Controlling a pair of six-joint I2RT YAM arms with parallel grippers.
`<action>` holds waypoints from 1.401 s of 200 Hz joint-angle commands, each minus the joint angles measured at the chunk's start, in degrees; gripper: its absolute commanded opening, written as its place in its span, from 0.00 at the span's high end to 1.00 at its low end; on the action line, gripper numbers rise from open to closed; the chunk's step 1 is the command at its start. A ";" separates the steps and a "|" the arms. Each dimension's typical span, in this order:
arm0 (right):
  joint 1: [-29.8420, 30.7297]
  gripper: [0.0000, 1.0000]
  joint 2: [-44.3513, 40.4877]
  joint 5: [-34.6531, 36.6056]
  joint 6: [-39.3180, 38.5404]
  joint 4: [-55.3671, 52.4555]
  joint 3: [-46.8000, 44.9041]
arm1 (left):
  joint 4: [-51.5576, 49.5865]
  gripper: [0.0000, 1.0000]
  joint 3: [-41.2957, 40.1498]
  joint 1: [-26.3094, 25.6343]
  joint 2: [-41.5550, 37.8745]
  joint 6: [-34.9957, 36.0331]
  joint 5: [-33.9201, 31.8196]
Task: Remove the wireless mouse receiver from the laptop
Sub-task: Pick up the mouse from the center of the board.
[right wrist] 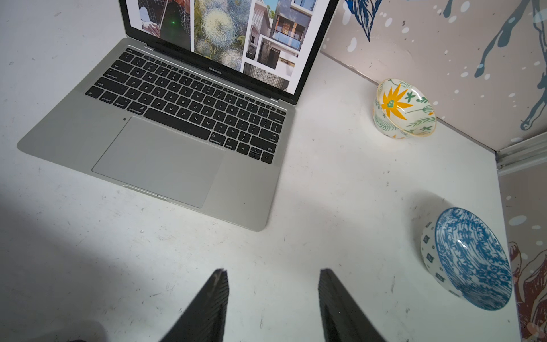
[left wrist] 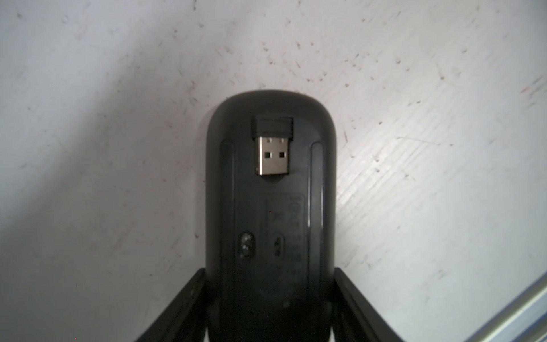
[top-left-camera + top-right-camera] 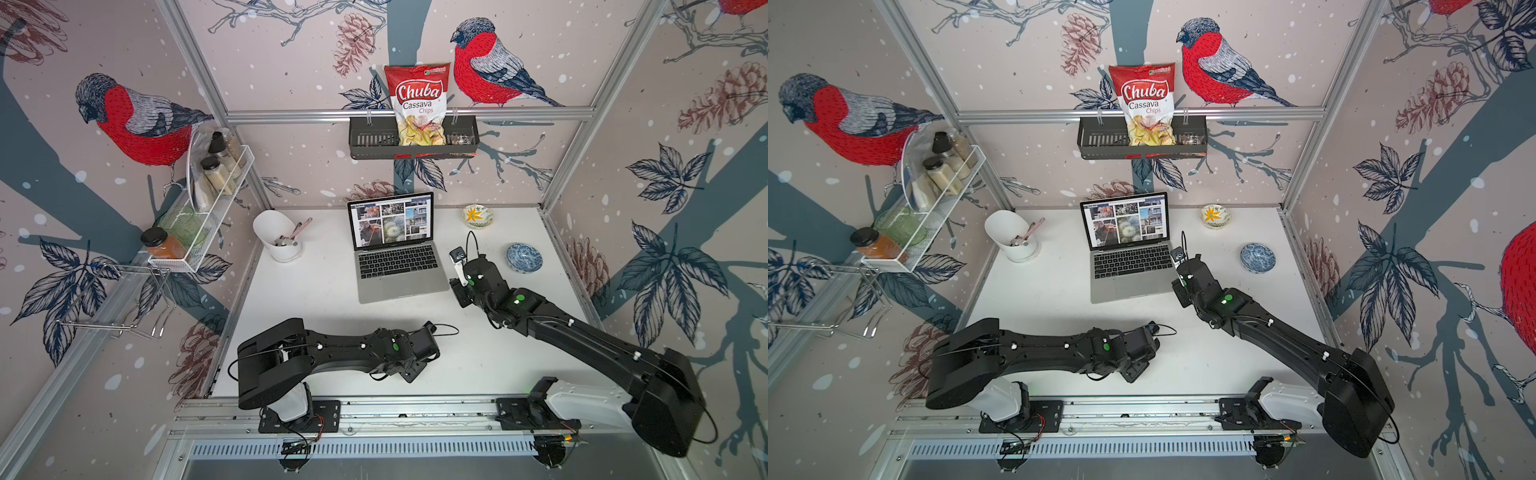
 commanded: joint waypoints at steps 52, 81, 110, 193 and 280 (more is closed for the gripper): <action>-8.67 0.73 -8.42 -20.86 15.43 4.63 -10.43 | 8.73 0.36 -0.99 -0.07 1.78 4.53 -3.46; -11.11 1.00 -10.48 -31.24 18.08 8.29 -14.75 | 11.86 0.36 -0.91 -0.03 2.81 8.40 -2.68; -12.17 1.00 -9.59 -38.72 19.98 10.91 -16.76 | 13.17 0.36 -0.91 -0.04 4.26 11.10 -1.89; -13.43 1.00 -3.36 -48.44 24.38 13.75 -19.31 | 10.55 0.35 1.50 0.05 6.67 14.30 -1.58; -13.47 1.00 -5.41 -50.24 28.24 16.49 -25.95 | 10.66 0.35 2.01 1.02 6.80 15.06 -1.03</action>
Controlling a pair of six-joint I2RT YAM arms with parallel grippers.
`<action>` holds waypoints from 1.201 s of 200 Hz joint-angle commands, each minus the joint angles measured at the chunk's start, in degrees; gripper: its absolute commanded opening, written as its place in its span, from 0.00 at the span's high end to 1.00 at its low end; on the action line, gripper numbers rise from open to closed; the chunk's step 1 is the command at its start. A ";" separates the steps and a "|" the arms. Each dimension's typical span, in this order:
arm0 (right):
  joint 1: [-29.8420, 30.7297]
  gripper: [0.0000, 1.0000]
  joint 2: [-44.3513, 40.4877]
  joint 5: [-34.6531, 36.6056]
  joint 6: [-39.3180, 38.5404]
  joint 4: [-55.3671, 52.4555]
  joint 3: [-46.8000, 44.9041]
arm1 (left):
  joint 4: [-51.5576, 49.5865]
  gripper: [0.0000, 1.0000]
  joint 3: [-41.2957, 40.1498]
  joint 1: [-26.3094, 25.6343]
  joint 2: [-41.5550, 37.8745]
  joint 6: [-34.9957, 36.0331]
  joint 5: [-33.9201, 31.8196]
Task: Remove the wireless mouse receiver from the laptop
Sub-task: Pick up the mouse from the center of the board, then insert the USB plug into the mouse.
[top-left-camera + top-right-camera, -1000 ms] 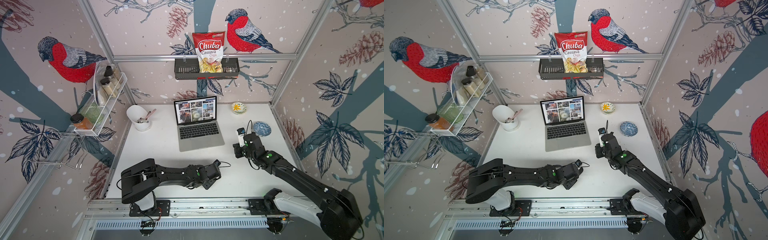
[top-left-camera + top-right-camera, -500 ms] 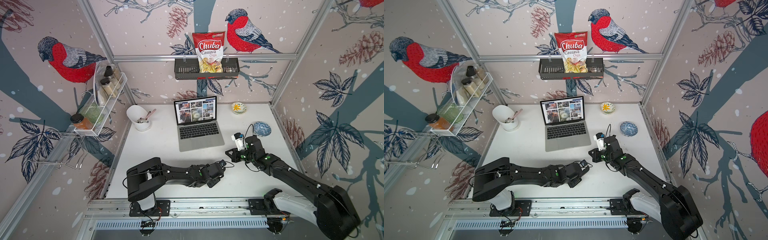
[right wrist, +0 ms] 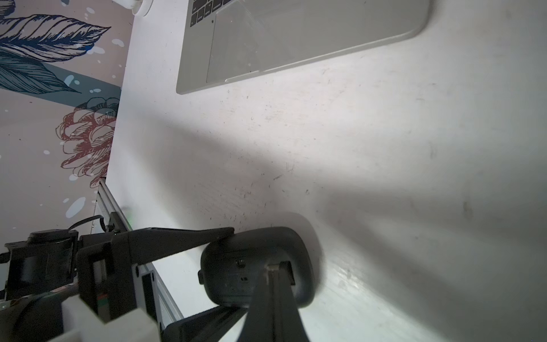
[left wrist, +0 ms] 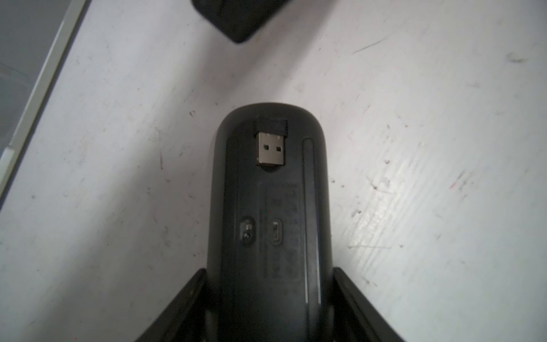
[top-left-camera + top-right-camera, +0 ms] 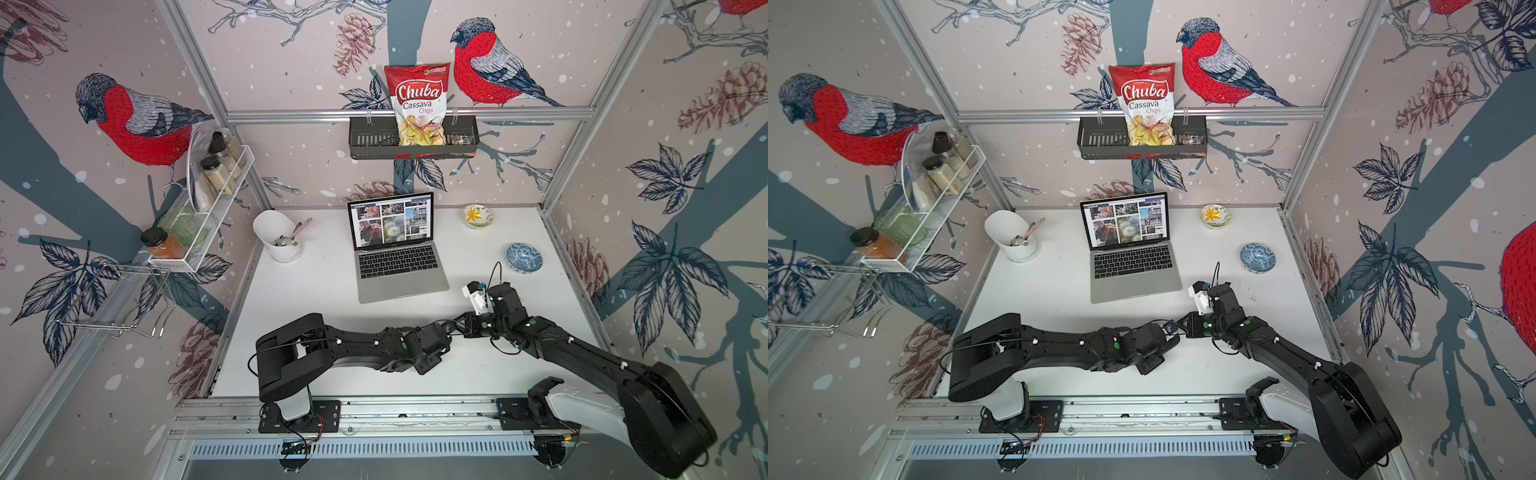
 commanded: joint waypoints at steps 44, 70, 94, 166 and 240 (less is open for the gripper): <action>3.14 1.00 0.27 -0.96 2.55 3.48 -1.43 | -1.88 0.36 -1.23 1.13 -0.12 1.23 -0.03; 5.40 1.00 2.19 0.06 2.74 4.12 -0.91 | -1.50 0.36 -1.67 1.91 -0.70 1.56 0.12; 6.45 1.00 3.88 1.27 2.74 4.71 -0.35 | -1.40 0.36 -1.85 2.12 -1.14 1.83 0.13; 6.38 1.00 10.35 2.13 0.98 5.89 3.87 | -0.79 0.36 -1.93 2.10 0.26 1.67 1.00; 6.39 1.00 11.48 2.26 0.72 6.53 3.27 | -0.44 0.36 -2.41 2.10 -0.35 1.66 0.94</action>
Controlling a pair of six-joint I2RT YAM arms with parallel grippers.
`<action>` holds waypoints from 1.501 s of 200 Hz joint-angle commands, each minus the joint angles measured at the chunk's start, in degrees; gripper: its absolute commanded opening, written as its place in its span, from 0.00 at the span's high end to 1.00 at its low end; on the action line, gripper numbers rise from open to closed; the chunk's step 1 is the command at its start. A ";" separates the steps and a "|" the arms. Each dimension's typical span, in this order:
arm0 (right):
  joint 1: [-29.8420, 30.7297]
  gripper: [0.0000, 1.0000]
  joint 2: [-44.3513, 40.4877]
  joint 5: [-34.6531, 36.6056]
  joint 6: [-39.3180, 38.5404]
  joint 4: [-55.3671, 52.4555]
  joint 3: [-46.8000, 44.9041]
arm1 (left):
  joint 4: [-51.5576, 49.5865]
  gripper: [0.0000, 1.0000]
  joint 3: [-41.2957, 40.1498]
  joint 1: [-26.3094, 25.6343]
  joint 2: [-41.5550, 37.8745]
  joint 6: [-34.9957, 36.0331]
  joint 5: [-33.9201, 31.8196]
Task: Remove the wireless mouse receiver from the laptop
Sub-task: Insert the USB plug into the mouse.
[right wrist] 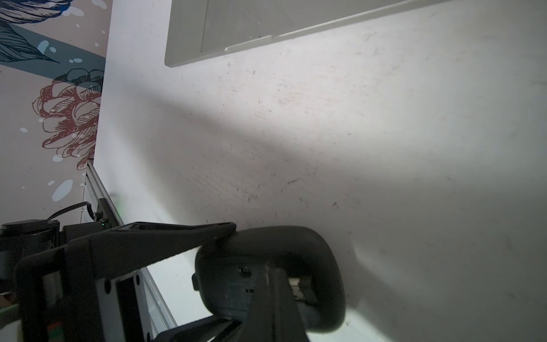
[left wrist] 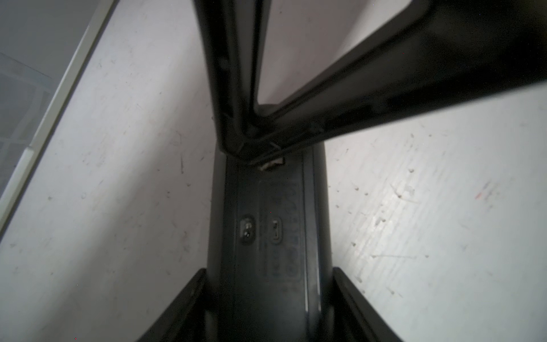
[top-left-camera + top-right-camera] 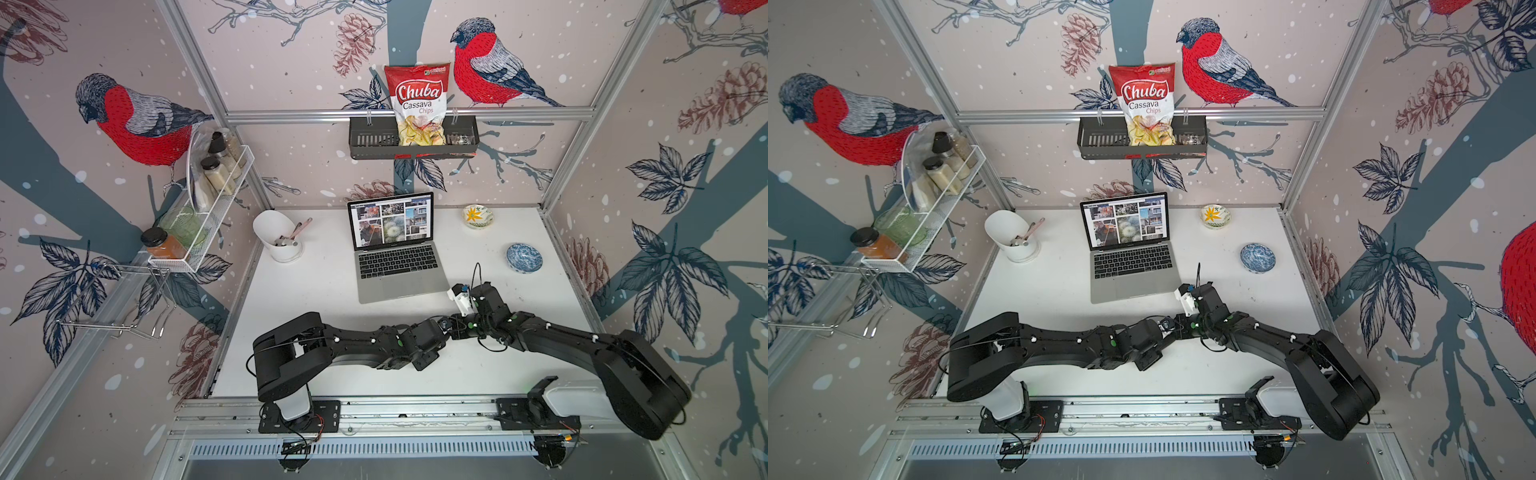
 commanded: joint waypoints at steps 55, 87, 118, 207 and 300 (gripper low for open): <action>-0.22 1.00 1.10 0.84 -1.10 1.57 -0.05 | -3.61 0.36 -0.58 0.24 0.39 0.42 0.86; -0.55 1.00 1.68 1.07 -1.23 1.88 -0.22 | -3.74 0.36 -0.65 0.24 0.34 0.32 0.83; -0.57 1.00 2.58 1.08 -0.67 3.09 -1.16 | -3.60 0.36 -0.75 0.24 0.48 0.29 0.92; 0.39 1.00 4.17 1.66 3.82 10.22 -6.96 | -3.43 0.36 -0.71 0.23 0.96 0.58 0.79; 4.15 1.00 3.88 8.09 11.15 18.90 -13.75 | -2.99 0.36 -1.21 0.19 0.70 0.59 0.57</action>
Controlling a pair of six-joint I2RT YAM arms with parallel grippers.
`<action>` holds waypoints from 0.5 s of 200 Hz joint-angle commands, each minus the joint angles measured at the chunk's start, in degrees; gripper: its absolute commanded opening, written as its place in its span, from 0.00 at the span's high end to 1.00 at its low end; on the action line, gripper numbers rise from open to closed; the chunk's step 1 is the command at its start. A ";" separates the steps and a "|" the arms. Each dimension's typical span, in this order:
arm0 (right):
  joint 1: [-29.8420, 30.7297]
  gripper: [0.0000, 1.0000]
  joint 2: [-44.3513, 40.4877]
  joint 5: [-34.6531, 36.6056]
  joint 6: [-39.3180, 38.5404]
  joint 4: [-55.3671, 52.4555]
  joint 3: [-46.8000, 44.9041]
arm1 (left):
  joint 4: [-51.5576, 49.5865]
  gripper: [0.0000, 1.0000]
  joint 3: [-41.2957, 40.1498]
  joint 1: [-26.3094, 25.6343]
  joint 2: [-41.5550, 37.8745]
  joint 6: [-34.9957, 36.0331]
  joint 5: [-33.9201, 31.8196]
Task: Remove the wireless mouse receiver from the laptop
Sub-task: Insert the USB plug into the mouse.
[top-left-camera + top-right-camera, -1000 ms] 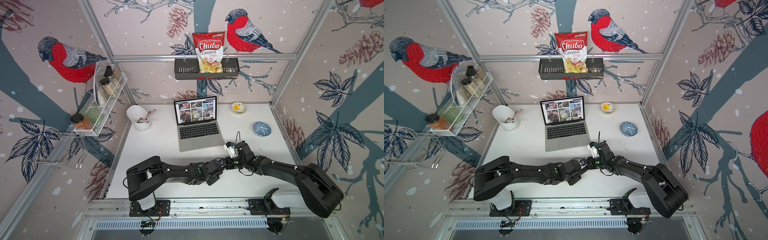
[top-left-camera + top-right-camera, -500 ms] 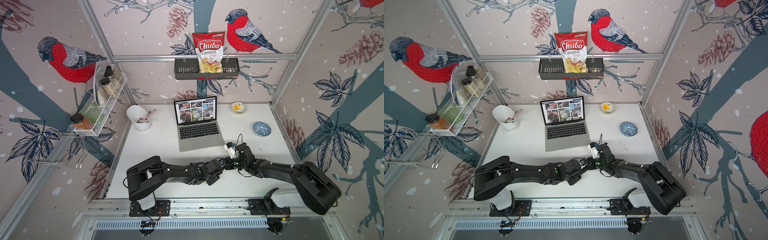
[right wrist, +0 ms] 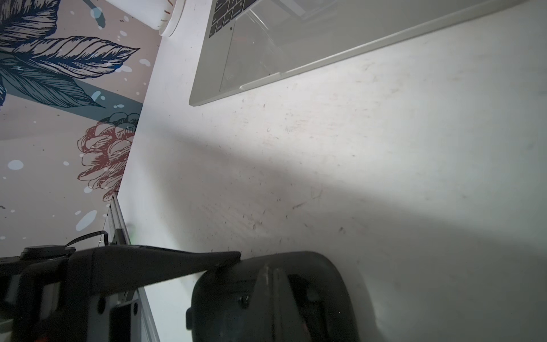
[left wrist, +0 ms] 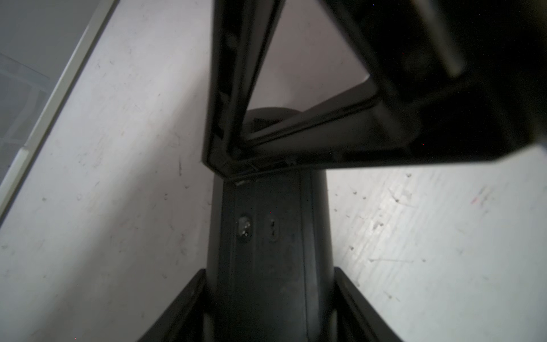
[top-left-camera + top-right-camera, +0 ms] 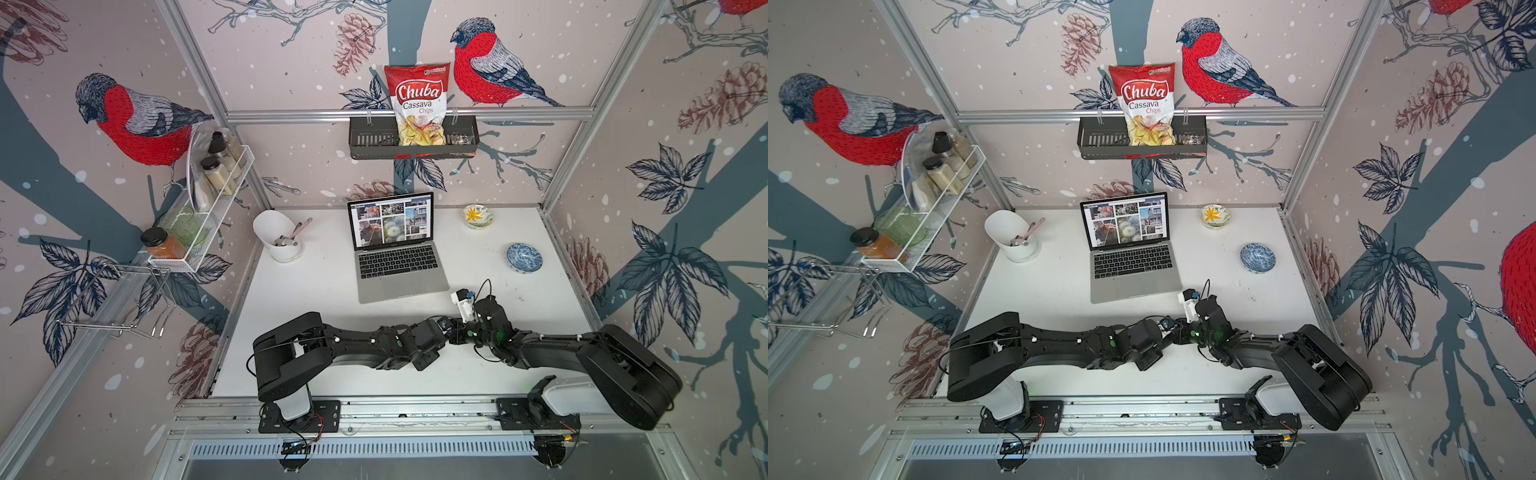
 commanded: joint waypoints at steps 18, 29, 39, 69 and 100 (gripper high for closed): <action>1.90 1.00 -0.33 4.75 2.73 -9.58 -2.10 | -4.48 0.36 -0.69 0.13 0.55 1.03 -0.37; 2.15 1.00 -0.89 5.33 3.46 -8.92 -3.00 | -4.46 0.36 -0.86 0.08 0.45 1.14 -0.51; 2.19 1.00 -1.43 5.82 4.20 -8.06 -3.97 | -4.27 0.36 -1.10 0.13 0.25 1.12 -0.93; 1.79 1.00 -2.69 6.95 4.17 -8.18 -4.62 | -2.95 0.36 -2.11 0.47 -0.68 1.65 -1.25; 0.55 1.00 -3.66 7.47 2.21 -9.59 -2.44 | -2.85 0.36 -2.17 0.49 -0.21 2.23 -2.06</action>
